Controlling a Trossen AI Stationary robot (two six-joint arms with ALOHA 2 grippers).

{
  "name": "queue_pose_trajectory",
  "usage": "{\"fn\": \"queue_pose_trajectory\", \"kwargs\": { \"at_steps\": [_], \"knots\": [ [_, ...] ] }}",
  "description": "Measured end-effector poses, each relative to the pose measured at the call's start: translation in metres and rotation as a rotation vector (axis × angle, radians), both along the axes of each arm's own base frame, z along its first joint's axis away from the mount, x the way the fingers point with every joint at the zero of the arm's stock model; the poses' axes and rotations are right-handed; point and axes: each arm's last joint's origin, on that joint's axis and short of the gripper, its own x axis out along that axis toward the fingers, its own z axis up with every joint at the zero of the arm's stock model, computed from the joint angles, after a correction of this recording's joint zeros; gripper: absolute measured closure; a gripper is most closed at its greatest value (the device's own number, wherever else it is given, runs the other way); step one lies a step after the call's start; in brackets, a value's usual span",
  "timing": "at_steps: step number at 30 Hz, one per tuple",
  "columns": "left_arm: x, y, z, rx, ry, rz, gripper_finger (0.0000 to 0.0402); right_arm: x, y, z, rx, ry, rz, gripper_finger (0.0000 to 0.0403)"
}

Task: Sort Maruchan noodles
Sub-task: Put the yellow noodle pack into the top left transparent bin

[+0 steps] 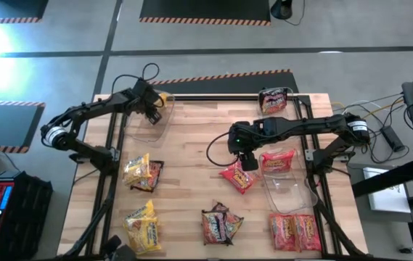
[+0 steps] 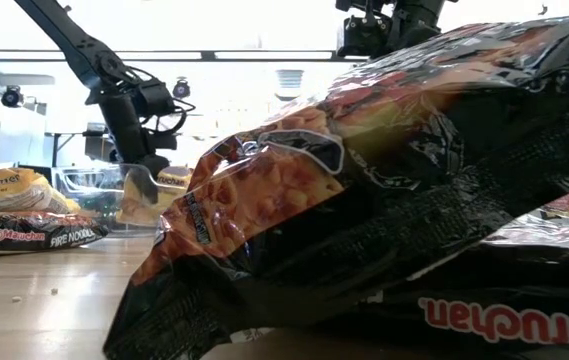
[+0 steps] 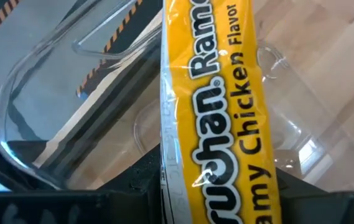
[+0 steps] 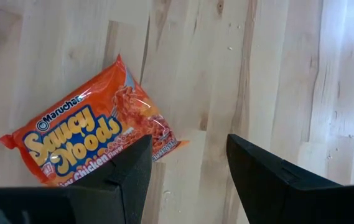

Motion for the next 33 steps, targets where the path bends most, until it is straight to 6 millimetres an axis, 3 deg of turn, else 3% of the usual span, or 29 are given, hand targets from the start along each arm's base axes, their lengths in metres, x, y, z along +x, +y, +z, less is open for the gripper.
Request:
{"fn": "queue_pose_trajectory", "kwargs": {
  "at_steps": [10, 25, 33],
  "knots": [
    [-0.005, 0.001, 0.006, 0.044, 0.014, 0.061, 0.0274, 0.001, 0.0, 0.001, -0.001, -0.014, 0.0, 0.0209],
    [-0.004, 0.01, 0.031, 0.11, 0.061, 0.12, 0.0274, 0.002, 0.0, 0.001, 0.002, -0.018, -0.005, 0.0209],
    [0.001, 0.002, 0.024, -0.06, -0.082, -0.088, 0.028, 0.002, 0.0, 0.001, 0.002, -0.018, -0.007, 0.0209]
  ]
}}
